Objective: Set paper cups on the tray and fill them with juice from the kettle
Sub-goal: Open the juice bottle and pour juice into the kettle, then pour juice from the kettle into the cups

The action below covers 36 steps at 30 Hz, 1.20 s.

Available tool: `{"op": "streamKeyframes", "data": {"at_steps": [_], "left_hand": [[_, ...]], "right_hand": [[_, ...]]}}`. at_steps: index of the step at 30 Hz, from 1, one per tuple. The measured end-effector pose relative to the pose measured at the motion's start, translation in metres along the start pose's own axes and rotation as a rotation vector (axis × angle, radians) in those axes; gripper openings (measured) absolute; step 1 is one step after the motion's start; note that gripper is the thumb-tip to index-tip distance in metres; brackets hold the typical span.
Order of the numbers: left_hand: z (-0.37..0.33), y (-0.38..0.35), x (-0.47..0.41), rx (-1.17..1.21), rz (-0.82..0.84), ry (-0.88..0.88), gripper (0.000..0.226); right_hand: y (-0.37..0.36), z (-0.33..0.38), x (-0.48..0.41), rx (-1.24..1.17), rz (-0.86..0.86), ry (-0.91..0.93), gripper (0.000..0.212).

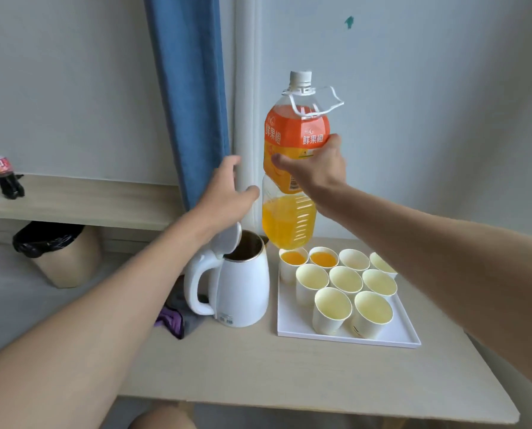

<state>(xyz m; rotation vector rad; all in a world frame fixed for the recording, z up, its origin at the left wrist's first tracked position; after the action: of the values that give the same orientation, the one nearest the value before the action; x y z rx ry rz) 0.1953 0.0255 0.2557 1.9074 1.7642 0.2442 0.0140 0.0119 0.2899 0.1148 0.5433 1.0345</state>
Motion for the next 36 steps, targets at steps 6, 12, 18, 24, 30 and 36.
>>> {"op": "streamKeyframes", "data": {"at_steps": [6, 12, 18, 24, 30, 36], "left_hand": [[0.066, 0.002, -0.009, 0.005, 0.013, 0.066, 0.049], [0.093, -0.001, -0.013, -0.065, -0.057, -0.102, 0.030], [0.103, 0.002, -0.020, -0.057, -0.165, -0.210, 0.024], [0.108, -0.003, -0.027, -0.033, -0.196, -0.257, 0.020], [0.111, -0.002, -0.028, 0.014, -0.220, -0.281, 0.022], [0.118, -0.009, -0.007, 0.029, -0.246, -0.314, 0.037]], "right_hand": [[-0.064, -0.039, -0.046, 0.019, -0.084, -0.076, 0.078], [-0.130, -0.086, -0.082, 0.061, -0.001, -0.166, 0.085], [-0.165, -0.147, -0.087, 0.076, 0.048, -0.298, 0.086], [-0.176, -0.178, -0.086, 0.177, 0.057, -0.299, 0.089], [-0.176, -0.178, -0.090, 0.256, 0.059, -0.315, 0.095], [-0.152, -0.174, -0.060, 0.324, 0.179, -0.377, 0.089]]}}
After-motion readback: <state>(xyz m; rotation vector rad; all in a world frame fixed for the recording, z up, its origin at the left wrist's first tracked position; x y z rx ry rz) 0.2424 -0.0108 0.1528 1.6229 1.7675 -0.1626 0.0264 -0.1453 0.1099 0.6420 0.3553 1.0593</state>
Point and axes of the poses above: each hand's wrist, its own x-axis away from the middle knuckle, its own y-axis out of the back of the hand, z = x × y, the point moved 6 cm from there along -x, towards the middle knuckle
